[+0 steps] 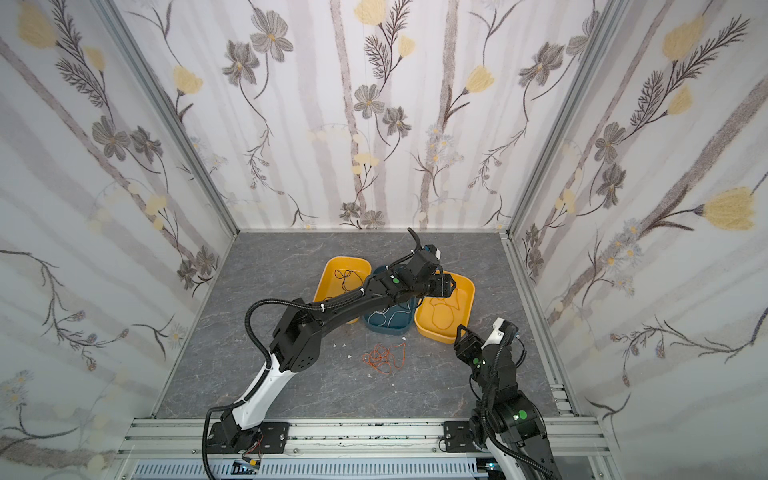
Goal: Untangle the cables
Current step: 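Lower the orange cable into that yellow tub and open the left gripper, then lower both grippers to the remaining orange cable strands on the table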
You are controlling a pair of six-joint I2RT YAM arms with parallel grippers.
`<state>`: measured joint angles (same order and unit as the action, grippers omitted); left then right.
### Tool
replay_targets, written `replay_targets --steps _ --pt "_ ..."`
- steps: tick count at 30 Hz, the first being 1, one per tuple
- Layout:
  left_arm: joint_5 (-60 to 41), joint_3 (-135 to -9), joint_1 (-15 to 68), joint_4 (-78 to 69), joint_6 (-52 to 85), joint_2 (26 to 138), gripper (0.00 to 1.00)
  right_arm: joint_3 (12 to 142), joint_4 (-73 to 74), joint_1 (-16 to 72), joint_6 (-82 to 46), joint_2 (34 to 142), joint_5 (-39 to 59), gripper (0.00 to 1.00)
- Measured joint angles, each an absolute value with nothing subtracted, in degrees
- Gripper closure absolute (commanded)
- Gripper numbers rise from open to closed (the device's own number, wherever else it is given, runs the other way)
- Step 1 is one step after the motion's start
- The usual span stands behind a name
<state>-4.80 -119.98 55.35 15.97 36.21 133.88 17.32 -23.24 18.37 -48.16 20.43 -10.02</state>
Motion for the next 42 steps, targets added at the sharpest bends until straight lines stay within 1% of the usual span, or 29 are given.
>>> replay_targets --steps 6,12,20,28,34,39,41,42 --pt "-6.48 -108.12 55.13 13.56 34.48 123.13 0.28 15.94 -18.7 18.39 -46.81 24.1 -4.86 0.44" --pt "-8.78 -91.46 54.26 8.71 33.36 109.86 0.29 12.71 -12.36 20.6 -46.06 32.86 2.9 0.42" --pt "-8.58 -69.6 53.91 6.31 32.97 95.22 0.3 11.62 -2.94 30.59 -45.56 45.45 4.43 0.39" --pt "-7.92 -52.4 53.52 5.74 34.61 83.22 0.32 11.2 4.84 35.83 -46.44 56.29 5.06 0.39" --pt "-9.26 -43.48 53.47 5.56 36.62 79.61 0.33 11.22 9.41 39.27 -47.31 62.78 5.58 0.41" --pt "-10.31 -40.71 53.47 3.79 37.6 80.27 0.36 11.55 12.58 41.89 -47.99 68.36 5.89 0.45" --pt "-10.79 -40.34 53.56 2.33 37.87 81.65 0.38 12.03 13.43 42.76 -48.38 70.19 5.89 0.48" --pt "-11.16 -40.05 53.58 1.43 37.98 82.54 0.39 12.34 14.04 43.2 -48.38 71.16 5.87 0.52"
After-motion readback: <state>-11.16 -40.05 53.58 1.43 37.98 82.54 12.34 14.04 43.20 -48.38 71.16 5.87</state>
